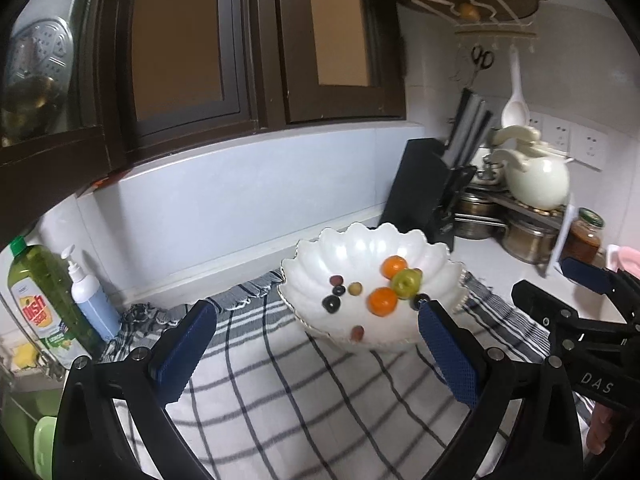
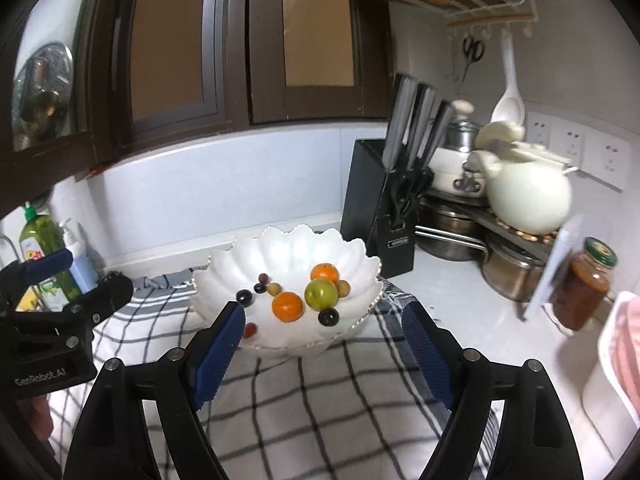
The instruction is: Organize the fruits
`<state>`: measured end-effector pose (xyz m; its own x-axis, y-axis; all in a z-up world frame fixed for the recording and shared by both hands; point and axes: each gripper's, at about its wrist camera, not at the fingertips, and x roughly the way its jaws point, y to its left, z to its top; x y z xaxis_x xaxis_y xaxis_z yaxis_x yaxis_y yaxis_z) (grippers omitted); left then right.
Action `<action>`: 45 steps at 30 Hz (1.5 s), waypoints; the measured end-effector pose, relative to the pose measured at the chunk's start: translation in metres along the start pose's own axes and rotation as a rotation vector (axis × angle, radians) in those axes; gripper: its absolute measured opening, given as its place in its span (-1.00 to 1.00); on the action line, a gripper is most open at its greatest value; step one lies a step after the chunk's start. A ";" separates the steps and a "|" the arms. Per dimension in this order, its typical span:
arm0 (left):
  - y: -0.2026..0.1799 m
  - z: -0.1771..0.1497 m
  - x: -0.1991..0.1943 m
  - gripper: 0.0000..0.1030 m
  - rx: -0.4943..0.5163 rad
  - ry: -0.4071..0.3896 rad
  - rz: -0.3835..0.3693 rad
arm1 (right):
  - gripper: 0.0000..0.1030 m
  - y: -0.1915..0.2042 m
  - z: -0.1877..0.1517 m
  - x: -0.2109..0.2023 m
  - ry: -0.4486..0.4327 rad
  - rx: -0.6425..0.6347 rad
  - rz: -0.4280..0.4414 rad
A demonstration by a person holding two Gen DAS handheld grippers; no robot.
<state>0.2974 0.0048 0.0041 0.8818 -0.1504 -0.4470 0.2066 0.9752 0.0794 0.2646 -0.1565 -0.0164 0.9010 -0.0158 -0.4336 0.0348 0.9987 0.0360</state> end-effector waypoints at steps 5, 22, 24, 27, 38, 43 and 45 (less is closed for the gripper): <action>-0.005 -0.012 -0.044 1.00 -0.012 -0.032 -0.005 | 0.68 0.001 -0.008 -0.044 -0.041 -0.010 -0.003; -0.037 -0.063 -0.185 1.00 -0.054 -0.104 0.036 | 0.71 -0.018 -0.055 -0.171 -0.069 -0.019 0.057; -0.040 -0.069 -0.197 1.00 -0.056 -0.096 0.035 | 0.71 -0.020 -0.060 -0.183 -0.062 -0.017 0.061; -0.045 -0.076 -0.213 1.00 -0.063 -0.092 0.017 | 0.71 -0.022 -0.068 -0.200 -0.065 -0.029 0.068; -0.068 -0.101 -0.260 1.00 -0.042 -0.106 0.031 | 0.71 -0.028 -0.092 -0.250 -0.094 -0.072 0.053; -0.076 -0.104 -0.274 1.00 -0.021 -0.121 0.044 | 0.71 -0.032 -0.099 -0.261 -0.086 -0.065 0.056; -0.076 -0.105 -0.277 1.00 -0.023 -0.124 0.035 | 0.71 -0.033 -0.102 -0.266 -0.091 -0.067 0.048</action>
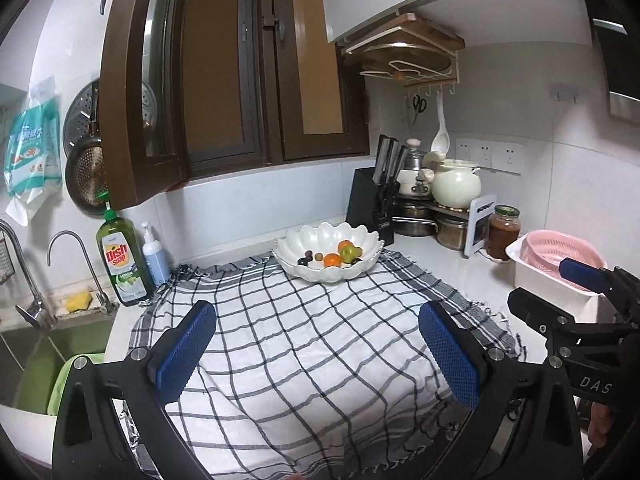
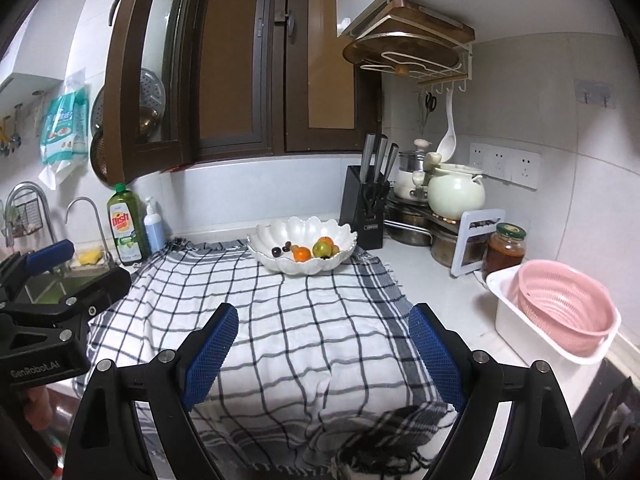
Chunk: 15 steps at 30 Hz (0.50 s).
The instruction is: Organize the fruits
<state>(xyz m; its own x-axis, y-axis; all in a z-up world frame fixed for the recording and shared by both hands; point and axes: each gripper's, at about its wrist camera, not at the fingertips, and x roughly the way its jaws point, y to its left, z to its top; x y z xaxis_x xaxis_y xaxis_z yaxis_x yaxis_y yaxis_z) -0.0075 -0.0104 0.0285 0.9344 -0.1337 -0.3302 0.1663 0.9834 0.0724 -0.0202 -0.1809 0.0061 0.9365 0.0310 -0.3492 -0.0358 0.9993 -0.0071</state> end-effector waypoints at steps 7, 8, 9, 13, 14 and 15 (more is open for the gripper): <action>-0.002 0.000 -0.008 1.00 0.019 -0.022 0.020 | 0.71 0.001 -0.002 -0.008 -0.013 -0.005 -0.011; -0.002 -0.001 -0.009 1.00 0.018 -0.023 0.019 | 0.71 0.001 -0.002 -0.009 -0.015 -0.003 -0.008; -0.002 -0.001 -0.010 1.00 0.019 -0.024 0.018 | 0.71 0.001 -0.002 -0.009 -0.016 -0.003 -0.006; -0.002 -0.001 -0.009 1.00 0.018 -0.022 0.017 | 0.71 0.002 -0.003 -0.011 -0.012 -0.005 -0.006; -0.002 -0.002 -0.010 1.00 0.017 -0.021 0.013 | 0.71 0.002 -0.004 -0.011 -0.011 -0.005 -0.004; -0.002 -0.002 -0.011 1.00 0.016 -0.021 0.012 | 0.71 0.002 -0.004 -0.012 -0.010 -0.004 -0.003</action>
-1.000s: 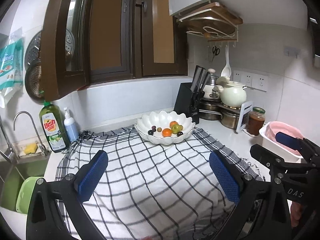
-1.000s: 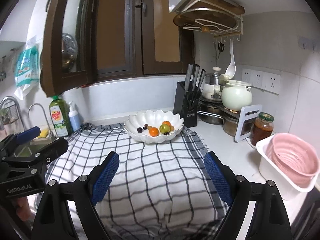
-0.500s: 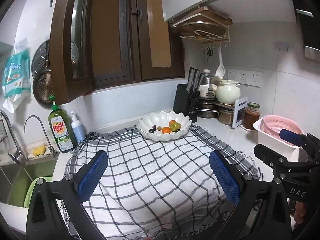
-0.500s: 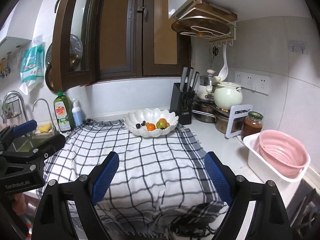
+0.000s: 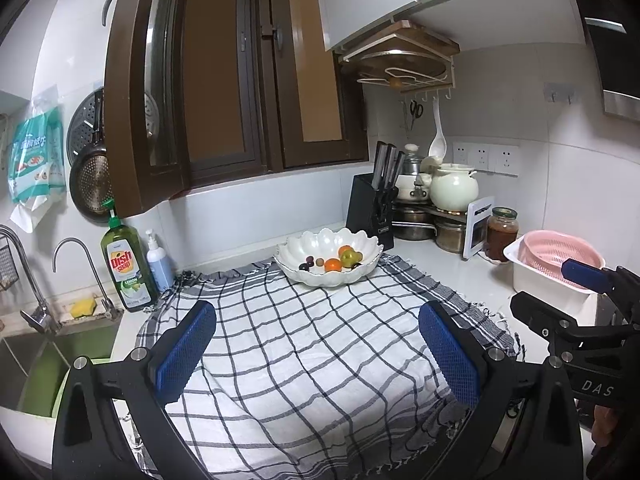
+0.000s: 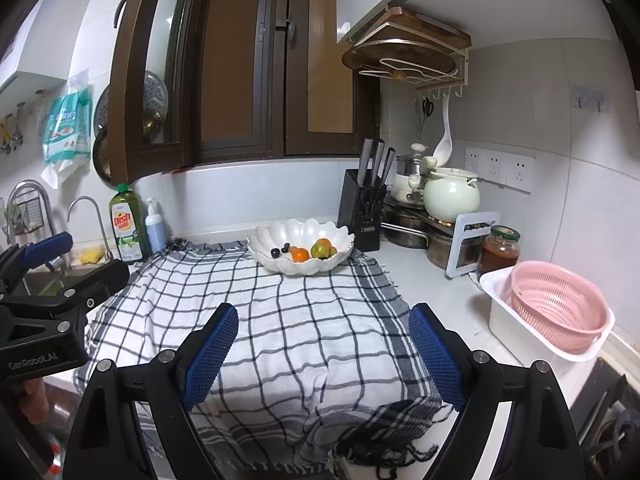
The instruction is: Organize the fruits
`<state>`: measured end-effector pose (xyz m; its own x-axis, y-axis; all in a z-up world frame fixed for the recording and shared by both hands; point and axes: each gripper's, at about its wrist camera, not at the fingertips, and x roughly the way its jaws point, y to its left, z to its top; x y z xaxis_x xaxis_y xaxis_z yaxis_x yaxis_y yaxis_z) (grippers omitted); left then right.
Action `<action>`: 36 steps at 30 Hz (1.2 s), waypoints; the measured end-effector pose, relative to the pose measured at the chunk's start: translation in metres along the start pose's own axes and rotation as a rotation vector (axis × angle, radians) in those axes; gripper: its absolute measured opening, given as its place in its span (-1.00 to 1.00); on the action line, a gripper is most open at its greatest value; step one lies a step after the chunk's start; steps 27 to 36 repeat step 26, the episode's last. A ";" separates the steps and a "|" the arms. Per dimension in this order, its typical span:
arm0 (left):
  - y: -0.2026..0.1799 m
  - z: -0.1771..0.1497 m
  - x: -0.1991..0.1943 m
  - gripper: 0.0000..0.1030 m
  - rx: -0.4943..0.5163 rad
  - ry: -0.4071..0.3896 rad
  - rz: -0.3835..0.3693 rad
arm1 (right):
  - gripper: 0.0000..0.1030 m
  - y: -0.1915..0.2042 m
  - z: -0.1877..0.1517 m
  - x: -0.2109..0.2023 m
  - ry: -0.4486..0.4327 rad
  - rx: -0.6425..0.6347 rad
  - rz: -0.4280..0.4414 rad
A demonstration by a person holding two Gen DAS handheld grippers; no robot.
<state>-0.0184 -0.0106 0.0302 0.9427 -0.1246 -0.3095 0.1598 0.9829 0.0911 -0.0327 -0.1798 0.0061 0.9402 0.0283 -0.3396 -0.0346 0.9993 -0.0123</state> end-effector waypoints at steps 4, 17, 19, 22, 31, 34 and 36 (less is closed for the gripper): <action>-0.002 0.001 -0.001 1.00 0.000 0.004 -0.006 | 0.71 0.000 0.000 0.000 0.004 -0.001 0.001; -0.004 0.002 0.002 1.00 -0.002 0.010 -0.012 | 0.71 -0.003 -0.002 0.002 0.010 0.000 -0.004; -0.004 0.001 0.002 1.00 -0.002 0.010 -0.016 | 0.71 -0.003 -0.002 0.002 0.012 0.001 -0.001; -0.004 0.002 0.003 1.00 -0.001 0.009 -0.018 | 0.71 -0.004 -0.002 0.003 0.014 0.001 -0.001; -0.005 0.001 0.005 1.00 -0.001 0.010 -0.019 | 0.71 -0.004 -0.002 0.003 0.014 0.003 -0.003; -0.005 0.001 0.005 1.00 -0.001 0.010 -0.019 | 0.71 -0.004 -0.002 0.003 0.014 0.003 -0.003; -0.005 0.001 0.005 1.00 -0.001 0.010 -0.019 | 0.71 -0.004 -0.002 0.003 0.014 0.003 -0.003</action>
